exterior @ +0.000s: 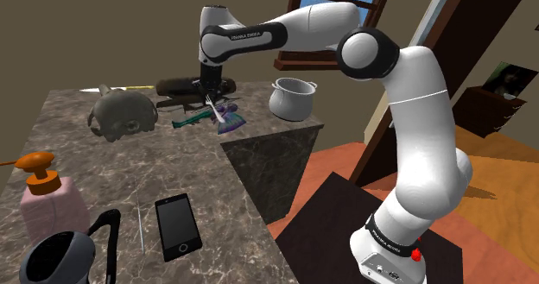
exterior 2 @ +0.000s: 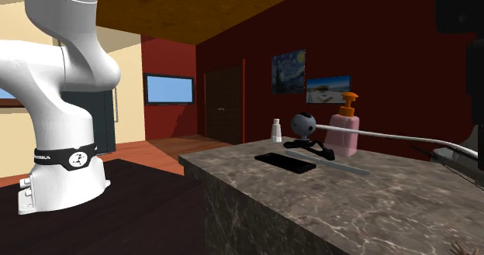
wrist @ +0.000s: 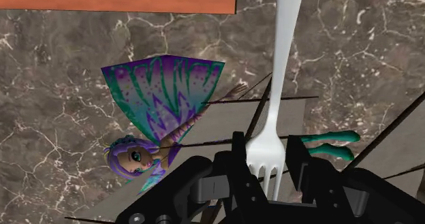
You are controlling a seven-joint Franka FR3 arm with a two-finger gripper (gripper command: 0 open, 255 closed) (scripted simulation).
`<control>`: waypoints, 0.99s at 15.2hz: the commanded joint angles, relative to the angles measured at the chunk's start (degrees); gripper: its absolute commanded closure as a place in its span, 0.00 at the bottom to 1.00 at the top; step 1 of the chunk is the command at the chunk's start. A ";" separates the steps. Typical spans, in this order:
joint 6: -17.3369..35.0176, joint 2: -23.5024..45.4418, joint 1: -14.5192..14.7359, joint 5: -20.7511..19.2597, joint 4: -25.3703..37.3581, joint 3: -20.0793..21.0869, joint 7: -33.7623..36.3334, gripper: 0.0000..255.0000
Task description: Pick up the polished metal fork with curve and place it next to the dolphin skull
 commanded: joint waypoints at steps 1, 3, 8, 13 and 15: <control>1.19 0.66 0.01 -0.24 -0.77 -0.19 0.19 1.00; 2.40 1.16 0.00 -0.46 -1.50 -0.33 0.35 1.00; 5.29 2.60 0.04 -1.05 -3.02 -0.72 0.78 1.00; 8.00 4.30 0.17 -1.71 -4.10 -1.16 1.21 1.00; 9.04 5.05 0.25 -1.98 -4.42 -1.36 1.38 1.00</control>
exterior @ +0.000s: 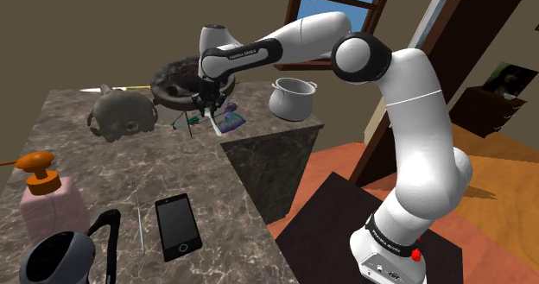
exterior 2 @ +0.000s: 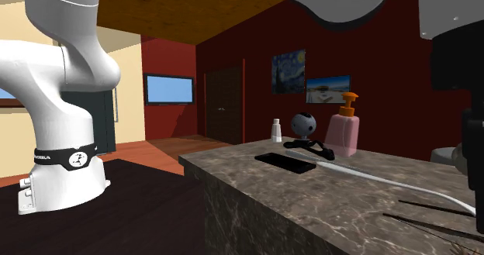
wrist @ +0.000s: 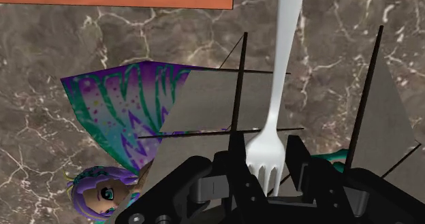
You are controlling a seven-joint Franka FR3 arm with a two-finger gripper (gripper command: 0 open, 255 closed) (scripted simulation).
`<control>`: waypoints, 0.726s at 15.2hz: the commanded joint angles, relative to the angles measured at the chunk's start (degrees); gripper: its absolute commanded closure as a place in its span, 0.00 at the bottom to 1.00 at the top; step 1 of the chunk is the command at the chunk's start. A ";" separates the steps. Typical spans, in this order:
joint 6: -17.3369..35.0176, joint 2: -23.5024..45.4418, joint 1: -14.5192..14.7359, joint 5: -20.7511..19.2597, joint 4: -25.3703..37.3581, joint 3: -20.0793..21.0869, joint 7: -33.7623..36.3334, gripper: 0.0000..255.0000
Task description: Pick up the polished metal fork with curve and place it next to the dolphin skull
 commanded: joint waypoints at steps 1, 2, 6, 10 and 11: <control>1.58 2.75 0.16 -0.50 -0.39 -0.72 0.34 1.00; 2.09 3.14 0.24 -0.60 -0.51 -0.87 0.40 1.00; 4.08 4.76 0.63 -0.93 -0.83 -1.54 0.62 1.00; 5.26 5.66 1.26 -0.59 -0.92 -2.49 0.49 1.00; 5.28 5.63 1.35 -0.48 -0.93 -2.60 0.43 1.00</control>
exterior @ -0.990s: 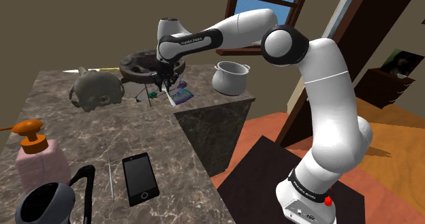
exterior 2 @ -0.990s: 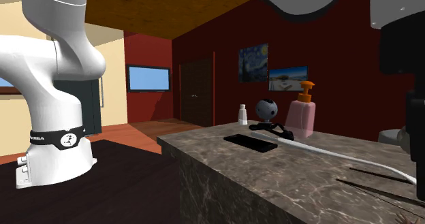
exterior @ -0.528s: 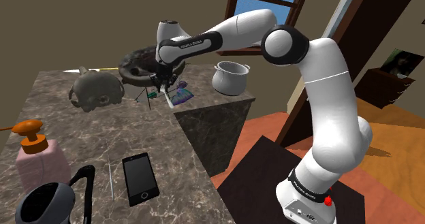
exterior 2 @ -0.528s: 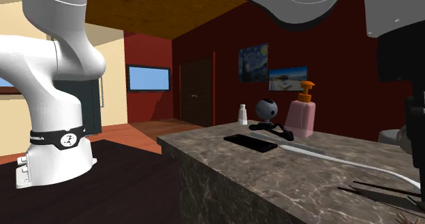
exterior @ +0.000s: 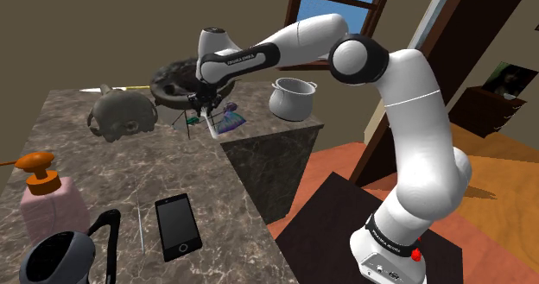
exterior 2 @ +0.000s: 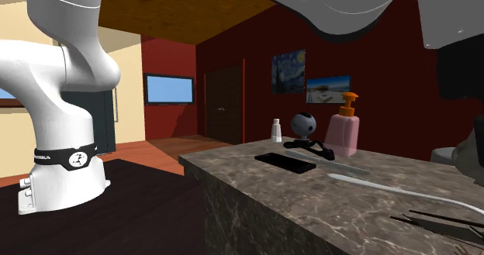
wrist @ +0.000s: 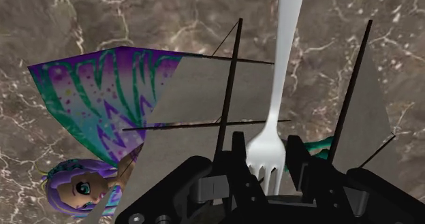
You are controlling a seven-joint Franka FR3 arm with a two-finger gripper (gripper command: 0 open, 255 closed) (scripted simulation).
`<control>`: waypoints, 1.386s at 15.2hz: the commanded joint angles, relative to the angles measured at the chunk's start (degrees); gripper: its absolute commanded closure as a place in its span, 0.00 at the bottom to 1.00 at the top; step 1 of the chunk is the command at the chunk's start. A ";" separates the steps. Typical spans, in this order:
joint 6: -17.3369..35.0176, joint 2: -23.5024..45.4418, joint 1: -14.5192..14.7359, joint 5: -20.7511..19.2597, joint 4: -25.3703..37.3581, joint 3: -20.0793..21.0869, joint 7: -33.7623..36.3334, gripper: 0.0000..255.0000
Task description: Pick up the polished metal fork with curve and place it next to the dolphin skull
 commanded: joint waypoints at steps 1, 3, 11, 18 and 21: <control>-0.06 4.98 -0.11 -0.09 -0.35 -1.05 -0.01 1.00; -0.03 4.95 0.02 0.08 -0.36 -1.24 -0.09 1.00; 0.13 4.76 0.79 1.08 -0.41 -2.30 -0.58 0.00; -3.81 -0.13 1.41 3.69 -0.89 -3.05 -1.86 0.00; -3.77 -0.19 1.67 3.99 -0.90 -3.41 -2.01 0.00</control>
